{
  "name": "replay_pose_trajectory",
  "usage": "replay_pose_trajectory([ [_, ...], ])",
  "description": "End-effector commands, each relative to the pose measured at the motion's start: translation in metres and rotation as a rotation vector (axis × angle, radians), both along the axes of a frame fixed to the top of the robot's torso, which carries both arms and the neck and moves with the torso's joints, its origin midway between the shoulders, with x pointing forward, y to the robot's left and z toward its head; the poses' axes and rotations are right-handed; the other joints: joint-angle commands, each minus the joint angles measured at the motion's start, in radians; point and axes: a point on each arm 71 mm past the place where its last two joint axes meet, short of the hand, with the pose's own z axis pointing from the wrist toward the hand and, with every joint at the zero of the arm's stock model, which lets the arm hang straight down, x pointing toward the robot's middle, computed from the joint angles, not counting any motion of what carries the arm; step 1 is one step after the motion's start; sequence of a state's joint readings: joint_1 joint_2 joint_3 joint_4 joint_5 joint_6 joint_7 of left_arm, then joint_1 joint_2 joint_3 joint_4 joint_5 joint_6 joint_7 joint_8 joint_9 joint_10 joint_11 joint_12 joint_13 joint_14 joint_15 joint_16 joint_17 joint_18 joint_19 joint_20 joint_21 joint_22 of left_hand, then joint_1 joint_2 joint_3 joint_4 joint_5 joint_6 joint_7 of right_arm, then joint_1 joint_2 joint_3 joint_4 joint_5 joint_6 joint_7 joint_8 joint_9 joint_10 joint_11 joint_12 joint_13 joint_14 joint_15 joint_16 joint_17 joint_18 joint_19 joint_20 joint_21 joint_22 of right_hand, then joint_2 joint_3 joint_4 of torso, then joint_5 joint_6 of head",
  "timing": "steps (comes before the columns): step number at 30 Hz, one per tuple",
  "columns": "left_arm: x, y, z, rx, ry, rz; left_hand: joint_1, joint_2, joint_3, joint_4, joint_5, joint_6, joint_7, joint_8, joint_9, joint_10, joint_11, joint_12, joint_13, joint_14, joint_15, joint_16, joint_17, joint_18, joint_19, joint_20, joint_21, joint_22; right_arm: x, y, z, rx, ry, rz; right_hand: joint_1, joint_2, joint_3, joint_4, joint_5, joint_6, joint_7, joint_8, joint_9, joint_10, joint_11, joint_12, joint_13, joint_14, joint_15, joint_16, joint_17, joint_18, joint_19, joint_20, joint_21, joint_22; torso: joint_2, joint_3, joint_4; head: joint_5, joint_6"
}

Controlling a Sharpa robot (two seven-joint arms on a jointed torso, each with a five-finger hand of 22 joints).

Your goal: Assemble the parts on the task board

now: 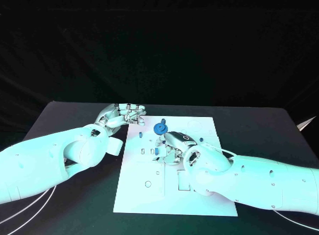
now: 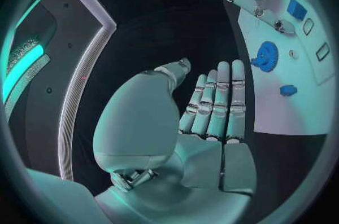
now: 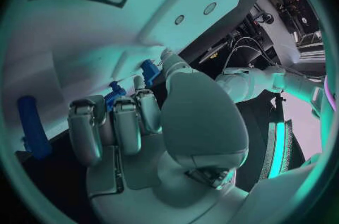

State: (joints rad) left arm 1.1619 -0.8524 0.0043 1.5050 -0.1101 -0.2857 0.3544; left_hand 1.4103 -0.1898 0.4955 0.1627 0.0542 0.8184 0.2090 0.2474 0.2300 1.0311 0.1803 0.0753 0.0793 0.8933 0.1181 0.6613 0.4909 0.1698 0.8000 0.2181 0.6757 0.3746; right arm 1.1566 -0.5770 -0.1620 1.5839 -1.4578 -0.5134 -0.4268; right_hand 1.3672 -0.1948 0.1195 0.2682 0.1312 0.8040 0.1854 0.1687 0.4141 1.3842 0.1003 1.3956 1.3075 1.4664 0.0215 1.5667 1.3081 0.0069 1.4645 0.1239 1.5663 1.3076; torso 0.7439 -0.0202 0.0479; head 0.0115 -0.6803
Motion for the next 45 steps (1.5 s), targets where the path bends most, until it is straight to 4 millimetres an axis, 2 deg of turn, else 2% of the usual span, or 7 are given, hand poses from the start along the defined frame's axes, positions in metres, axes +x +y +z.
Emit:
replay_pose_trajectory([
  [1, 0.0, -0.002, 0.0, 0.012, -0.002, -0.029, -0.013, 0.003, -0.004, -0.002, -0.003, -0.008, 0.03, 0.002, 0.001, -0.004, -0.002, 0.008, 0.003, -0.006, 0.001, 0.009, -0.001, 0.009, -0.008, 0.001, 0.007, 0.002, -0.004, -0.002, 0.007, 0.048, -0.043, 0.024, 0.015, 0.0, -0.013, 0.019, -0.002, -0.005, 0.003, -0.005, -0.004, -0.003, 0.004, -0.005, 0.069, 0.104, 0.007, 0.004, 0.263, -0.007, 0.106, 0.006, 0.005, 0.263, -0.002, 0.0005, -0.0011, 0.001, 0.002],
  [9, -0.001, -0.005, -0.004, 0.113, 0.012, -0.086, -0.097, -0.007, -0.042, 0.058, -0.001, 0.019, -0.009, 0.074, 0.039, 0.094, -0.046, 0.173, 0.095, 0.107, -0.045, 0.177, 0.078, 0.014, 0.057, -0.03, 0.103, 0.053, -0.001, -0.031, 0.027, 0.156, -0.058, 0.02, 0.048, 0.023, 0.001, 0.02, 0.018, 0.004, 0.002, -0.003, -0.007, -0.011, 0.002, -0.01, 0.062, 0.102, 0.005, 0.001, 0.254, -0.007, 0.106, 0.006, 0.005, 0.263, -0.007, 0.0013, -0.006, 0.006, 0.004],
  [12, -0.002, -0.007, -0.008, 0.169, 0.047, -0.122, -0.141, -0.002, -0.065, 0.099, 0.0, 0.017, -0.019, 0.138, 0.08, 0.078, -0.066, 0.328, 0.208, 0.175, -0.065, 0.327, 0.169, 0.012, 0.102, -0.06, 0.212, 0.115, 0.003, -0.05, 0.036, 0.213, -0.011, -0.017, 0.043, 0.027, 0.001, 0.022, 0.019, 0.012, 0.0, 0.004, -0.006, -0.015, 0.001, -0.013, 0.059, 0.102, 0.005, 0.001, 0.254, -0.007, 0.106, 0.005, 0.005, 0.263, -0.01, 0.0018, -0.0077, 0.008, 0.007],
  [14, -0.003, -0.007, -0.011, 0.221, 0.073, -0.144, -0.181, 0.012, -0.081, 0.117, -0.001, -0.003, -0.034, 0.191, 0.112, 0.048, -0.08, 0.494, 0.329, 0.313, -0.082, 0.519, 0.39, 0.011, 0.13, -0.074, 0.301, 0.169, 0.006, -0.063, 0.041, 0.247, 0.016, -0.039, 0.042, 0.029, 0.001, 0.021, 0.019, 0.018, -0.002, 0.01, -0.005, -0.015, 0.0, -0.012, 0.059, 0.102, 0.004, 0.001, 0.254, -0.007, 0.106, 0.005, 0.005, 0.263, -0.012, 0.0031, -0.0112, 0.012, 0.006],
  [19, -0.006, -0.011, -0.02, 0.422, 0.134, -0.239, -0.24, 0.028, -0.106, 0.125, -0.002, -0.018, -0.052, 0.306, 0.189, -0.003, -0.099, 0.769, 0.521, 0.491, -0.098, 0.73, 0.705, -0.044, 0.335, -0.089, 0.578, 0.551, 0.008, -0.092, 0.058, 0.319, 0.06, -0.088, 0.042, 0.033, 0.003, 0.021, 0.02, 0.02, -0.003, 0.013, -0.004, -0.014, -0.001, -0.011, 0.06, 0.103, 0.003, 0.001, 0.255, -0.007, 0.106, 0.004, 0.005, 0.263, -0.017, 0.008, -0.0146, 0.018, 0.002],
  [26, -0.001, -0.018, -0.025, 0.721, 0.216, -0.321, -0.292, 0.048, -0.155, 0.132, -0.001, -0.004, -0.094, 0.446, 0.316, 0.078, -0.135, 1.005, 0.749, 0.583, -0.13, 0.816, 0.867, -0.075, 0.446, -0.116, 0.703, 0.744, 0.011, -0.122, 0.074, 0.362, 0.084, -0.15, 0.042, 0.042, 0.009, 0.02, 0.027, 0.023, -0.004, 0.02, -0.003, -0.013, -0.003, -0.01, 0.061, 0.102, 0.001, 0.001, 0.255, -0.007, 0.106, 0.003, 0.005, 0.263, -0.023, 0.0148, -0.0146, 0.024, 0.002],
  [45, 0.018, -0.055, -0.021, 1.091, 0.244, -0.403, -0.343, 0.07, -0.202, 0.131, -0.002, -0.004, -0.11, 0.497, 0.394, 0.132, -0.149, 1.087, 0.852, 0.609, -0.143, 0.84, 0.921, -0.085, 0.478, -0.128, 0.733, 0.797, 0.02, -0.147, 0.078, 0.348, 0.118, -0.21, 0.04, 0.043, 0.011, 0.019, 0.036, 0.007, -0.002, 0.017, -0.006, -0.016, -0.002, -0.011, 0.059, 0.103, 0.001, 0.002, 0.257, -0.007, 0.106, 0.001, 0.005, 0.263, -0.026, 0.0169, -0.0177, 0.032, -0.008],
])
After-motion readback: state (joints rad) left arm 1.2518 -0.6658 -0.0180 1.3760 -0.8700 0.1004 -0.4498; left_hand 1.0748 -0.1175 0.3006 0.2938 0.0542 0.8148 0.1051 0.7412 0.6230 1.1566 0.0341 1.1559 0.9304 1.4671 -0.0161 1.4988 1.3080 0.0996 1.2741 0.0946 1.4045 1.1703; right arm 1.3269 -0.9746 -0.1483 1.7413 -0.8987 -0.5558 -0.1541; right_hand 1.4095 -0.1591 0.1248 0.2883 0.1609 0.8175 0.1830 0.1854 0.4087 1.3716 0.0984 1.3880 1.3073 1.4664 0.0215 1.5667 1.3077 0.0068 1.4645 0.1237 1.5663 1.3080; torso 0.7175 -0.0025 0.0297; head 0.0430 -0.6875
